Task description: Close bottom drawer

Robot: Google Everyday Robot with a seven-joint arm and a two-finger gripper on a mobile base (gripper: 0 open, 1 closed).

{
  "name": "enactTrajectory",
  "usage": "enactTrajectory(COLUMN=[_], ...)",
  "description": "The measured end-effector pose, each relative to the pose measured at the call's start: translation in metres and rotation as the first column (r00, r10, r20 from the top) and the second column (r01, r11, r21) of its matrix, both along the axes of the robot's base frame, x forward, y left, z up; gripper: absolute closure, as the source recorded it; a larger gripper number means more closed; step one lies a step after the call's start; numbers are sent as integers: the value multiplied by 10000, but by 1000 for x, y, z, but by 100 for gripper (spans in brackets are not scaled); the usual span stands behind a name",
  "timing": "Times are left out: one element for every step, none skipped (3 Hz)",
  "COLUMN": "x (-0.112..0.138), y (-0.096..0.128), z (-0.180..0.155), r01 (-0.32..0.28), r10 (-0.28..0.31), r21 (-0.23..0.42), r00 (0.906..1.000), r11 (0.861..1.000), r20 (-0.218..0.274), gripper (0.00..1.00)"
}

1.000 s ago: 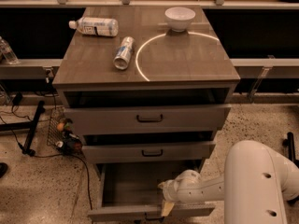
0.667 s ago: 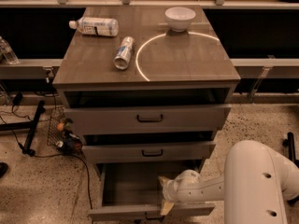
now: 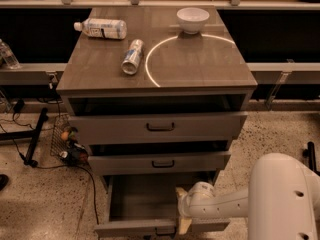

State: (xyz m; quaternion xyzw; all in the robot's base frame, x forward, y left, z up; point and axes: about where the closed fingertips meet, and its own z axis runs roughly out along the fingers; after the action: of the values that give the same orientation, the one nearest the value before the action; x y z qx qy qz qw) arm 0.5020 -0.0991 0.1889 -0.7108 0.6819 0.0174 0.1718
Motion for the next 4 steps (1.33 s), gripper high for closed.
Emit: enactTrajectory(x=[-2, -2, 11, 21], y=[-15, -20, -21, -21], z=[8, 10, 18, 24], r01=[670, 1056, 1350, 1432], r10=[-651, -1003, -1211, -1237], r21=[-595, -808, -1004, -1083], r00=[9973, 9927, 9836, 9778], r11=[9960, 9911, 9858, 9838], r20=[333, 664, 1335, 1691], gripper=[0, 0, 25, 47])
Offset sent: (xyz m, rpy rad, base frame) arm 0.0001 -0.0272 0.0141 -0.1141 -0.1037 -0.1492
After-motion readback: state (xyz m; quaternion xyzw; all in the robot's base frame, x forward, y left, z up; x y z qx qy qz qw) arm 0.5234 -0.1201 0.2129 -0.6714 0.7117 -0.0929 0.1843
